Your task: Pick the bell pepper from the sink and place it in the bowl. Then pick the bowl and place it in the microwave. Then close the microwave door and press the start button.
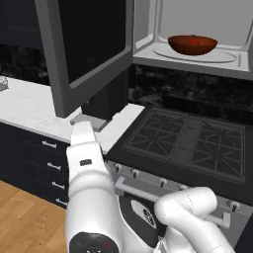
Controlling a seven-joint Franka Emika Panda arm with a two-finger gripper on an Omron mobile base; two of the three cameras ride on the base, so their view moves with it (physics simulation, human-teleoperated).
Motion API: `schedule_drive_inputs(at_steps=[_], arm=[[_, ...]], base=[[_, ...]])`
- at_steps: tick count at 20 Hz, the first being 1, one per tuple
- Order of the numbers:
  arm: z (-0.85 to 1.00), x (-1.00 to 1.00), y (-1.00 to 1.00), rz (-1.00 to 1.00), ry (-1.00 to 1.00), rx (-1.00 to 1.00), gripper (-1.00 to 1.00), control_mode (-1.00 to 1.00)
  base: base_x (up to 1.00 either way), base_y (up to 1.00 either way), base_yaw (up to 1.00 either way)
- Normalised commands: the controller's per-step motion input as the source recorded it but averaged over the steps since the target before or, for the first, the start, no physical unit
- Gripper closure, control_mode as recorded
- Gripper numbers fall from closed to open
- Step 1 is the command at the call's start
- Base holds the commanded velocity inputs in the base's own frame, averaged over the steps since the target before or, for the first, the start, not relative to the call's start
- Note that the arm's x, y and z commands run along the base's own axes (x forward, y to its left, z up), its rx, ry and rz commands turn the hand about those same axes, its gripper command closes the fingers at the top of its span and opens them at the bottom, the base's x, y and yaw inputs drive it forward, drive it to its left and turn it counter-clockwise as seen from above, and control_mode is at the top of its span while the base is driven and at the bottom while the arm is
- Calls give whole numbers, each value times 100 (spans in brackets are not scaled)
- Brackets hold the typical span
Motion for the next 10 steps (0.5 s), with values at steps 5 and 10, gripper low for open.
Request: schedule_drive_inputs(at_steps=[5, 10], arm=[[-22, 43, 66, 0, 0, -6, -100, -100], [-11, 58, 55, 0, 0, -4, -100, -100]], base=[[0, 0, 0], [0, 0, 0]])
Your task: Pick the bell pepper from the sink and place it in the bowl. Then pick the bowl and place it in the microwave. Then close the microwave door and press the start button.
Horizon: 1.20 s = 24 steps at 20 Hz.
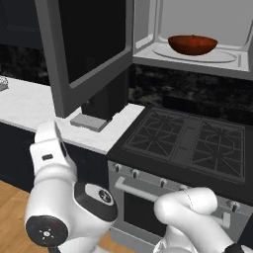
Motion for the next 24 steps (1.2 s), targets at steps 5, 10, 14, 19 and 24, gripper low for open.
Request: schedule_drive_inputs(at_steps=[5, 10, 14, 19, 24], arm=[[-14, 66, 52, -3, 0, -1, -100, -100], [-11, 56, 29, -10, 0, 0, -100, -100], [-5, 44, 22, -18, -1, 0, -100, -100], [0, 18, 6, -15, -7, 0, -100, -100], [15, -1, -23, 0, -16, 2, -100, -100]], base=[[0, 0, 0], [0, 0, 0], [0, 0, 0], [0, 0, 0], [0, 0, 0]])
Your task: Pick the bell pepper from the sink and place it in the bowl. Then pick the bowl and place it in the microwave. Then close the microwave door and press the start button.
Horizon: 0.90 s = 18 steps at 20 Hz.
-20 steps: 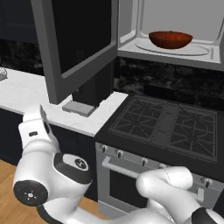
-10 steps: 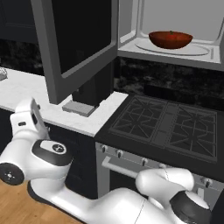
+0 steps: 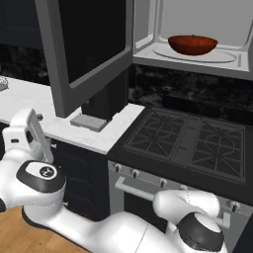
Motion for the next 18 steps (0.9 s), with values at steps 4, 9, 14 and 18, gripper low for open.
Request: schedule_drive_inputs(at_steps=[4, 9, 14, 18], arm=[[24, 13, -36, 2, -6, 6, -100, -100], [4, 65, -17, 1, 0, 2, -100, -100], [8, 45, -8, 0, -1, 0, -100, -100], [29, 9, -27, 0, -10, 5, -100, -100]], base=[[0, 0, 0], [0, 0, 0], [0, 0, 0], [0, 0, 0]])
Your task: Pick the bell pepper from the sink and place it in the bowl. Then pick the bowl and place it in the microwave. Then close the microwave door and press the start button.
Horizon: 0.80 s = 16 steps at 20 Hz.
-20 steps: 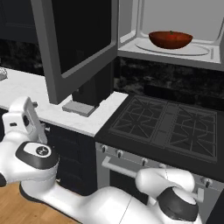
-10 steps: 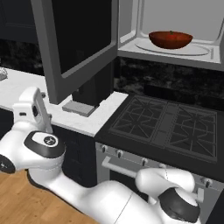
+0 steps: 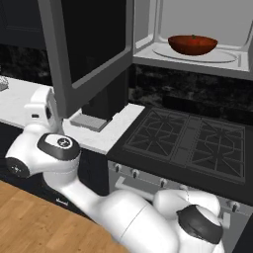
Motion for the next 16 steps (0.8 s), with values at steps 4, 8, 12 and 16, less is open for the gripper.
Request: schedule_drive_inputs(at_steps=[4, 8, 12, 16], arm=[[37, 0, -34, 0, -16, 8, -100, -100], [36, 0, -56, 0, -16, 12, -100, -100], [35, 0, -71, 0, -13, 18, -100, -100], [33, -11, -79, 0, -14, 22, -100, -100]], base=[[0, 0, 0], [0, 0, 0], [0, 0, 0], [0, 0, 0]])
